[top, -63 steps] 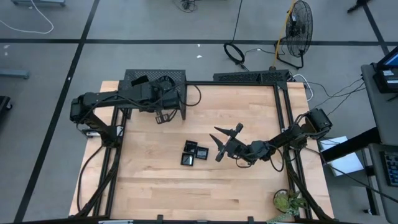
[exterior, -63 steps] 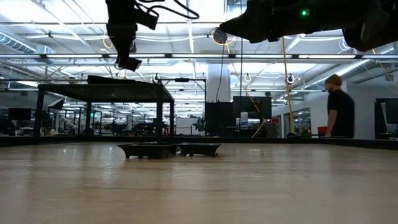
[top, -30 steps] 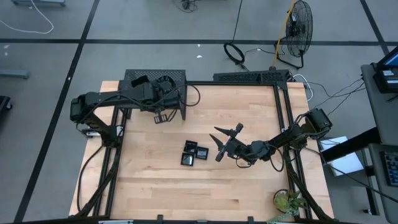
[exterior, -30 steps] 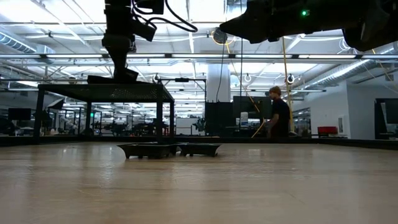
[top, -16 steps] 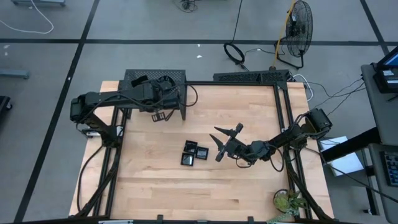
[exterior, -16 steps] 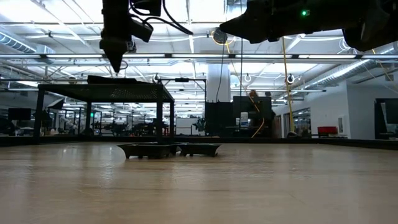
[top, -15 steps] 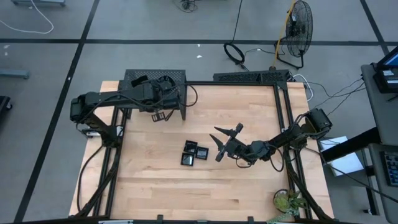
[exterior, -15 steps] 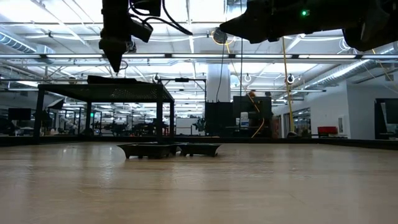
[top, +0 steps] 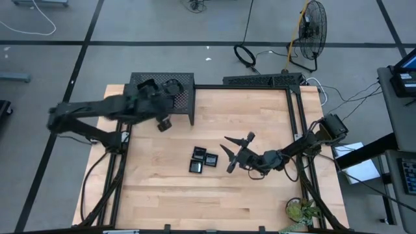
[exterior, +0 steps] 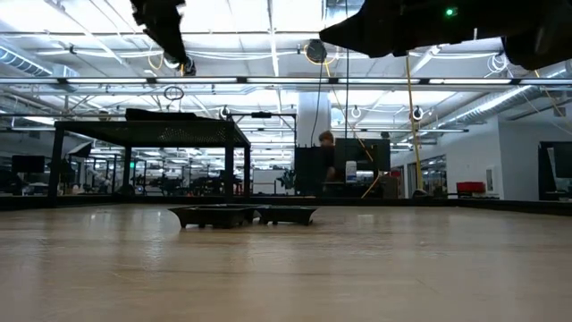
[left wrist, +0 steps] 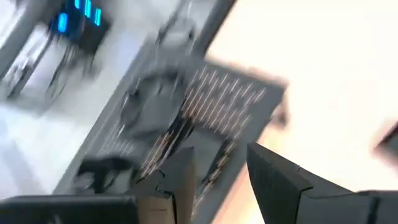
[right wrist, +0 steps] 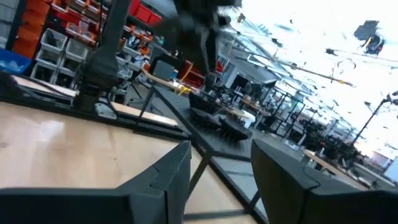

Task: Pick & Place Mini shaped plates
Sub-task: Stack the square plate on top of the square plate on the shelf

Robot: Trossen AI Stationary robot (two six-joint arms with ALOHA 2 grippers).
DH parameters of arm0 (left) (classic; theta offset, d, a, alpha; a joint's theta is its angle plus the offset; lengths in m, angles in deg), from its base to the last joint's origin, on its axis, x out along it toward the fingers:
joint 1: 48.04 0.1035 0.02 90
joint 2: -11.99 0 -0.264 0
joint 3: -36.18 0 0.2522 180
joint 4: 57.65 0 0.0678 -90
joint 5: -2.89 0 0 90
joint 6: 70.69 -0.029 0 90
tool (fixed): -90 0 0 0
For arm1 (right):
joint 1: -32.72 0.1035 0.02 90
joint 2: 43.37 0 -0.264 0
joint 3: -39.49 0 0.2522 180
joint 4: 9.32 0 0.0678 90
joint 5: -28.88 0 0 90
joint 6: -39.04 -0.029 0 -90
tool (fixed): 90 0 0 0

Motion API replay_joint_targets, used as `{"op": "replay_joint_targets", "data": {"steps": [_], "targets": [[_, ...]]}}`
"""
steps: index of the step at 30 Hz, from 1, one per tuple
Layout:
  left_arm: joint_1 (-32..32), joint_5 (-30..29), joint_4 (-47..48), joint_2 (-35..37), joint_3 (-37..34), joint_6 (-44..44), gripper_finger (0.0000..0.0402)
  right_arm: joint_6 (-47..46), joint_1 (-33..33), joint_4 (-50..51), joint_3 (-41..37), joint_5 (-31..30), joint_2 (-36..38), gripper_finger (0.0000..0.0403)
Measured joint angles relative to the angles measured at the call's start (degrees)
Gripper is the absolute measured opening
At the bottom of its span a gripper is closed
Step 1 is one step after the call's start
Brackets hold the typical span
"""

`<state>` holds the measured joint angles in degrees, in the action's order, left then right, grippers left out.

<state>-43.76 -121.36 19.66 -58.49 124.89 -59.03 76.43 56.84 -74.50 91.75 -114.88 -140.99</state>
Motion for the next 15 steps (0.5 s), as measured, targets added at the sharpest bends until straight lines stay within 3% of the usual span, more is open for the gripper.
{"op": "replay_joint_targets", "data": {"steps": [7, 10, 13, 15], "targets": [[-8.7, 0.5, -29.8, 23.8, -25.0, -1.5, 0.0147, -11.4, 1.9, 11.8, 1.5, 0.1, 0.0, 0.0155], [-12.5, 2.6, -43.6, 30.9, -35.3, -5.9, 0.0147, -23.3, 0.2, 33.1, 6.6, 4.2, 0.0, 0.0156], [-15.5, 3.0, -59.9, 35.3, -44.3, -14.4, 0.0147, -39.6, -3.3, 59.6, 15.5, 16.8, 0.0, 0.0156], [-16.6, 3.0, -69.7, 36.3, -49.5, -19.7, 0.0147, -47.2, -6.4, 71.9, 20.5, 24.0, -0.4, 0.0156]]}}
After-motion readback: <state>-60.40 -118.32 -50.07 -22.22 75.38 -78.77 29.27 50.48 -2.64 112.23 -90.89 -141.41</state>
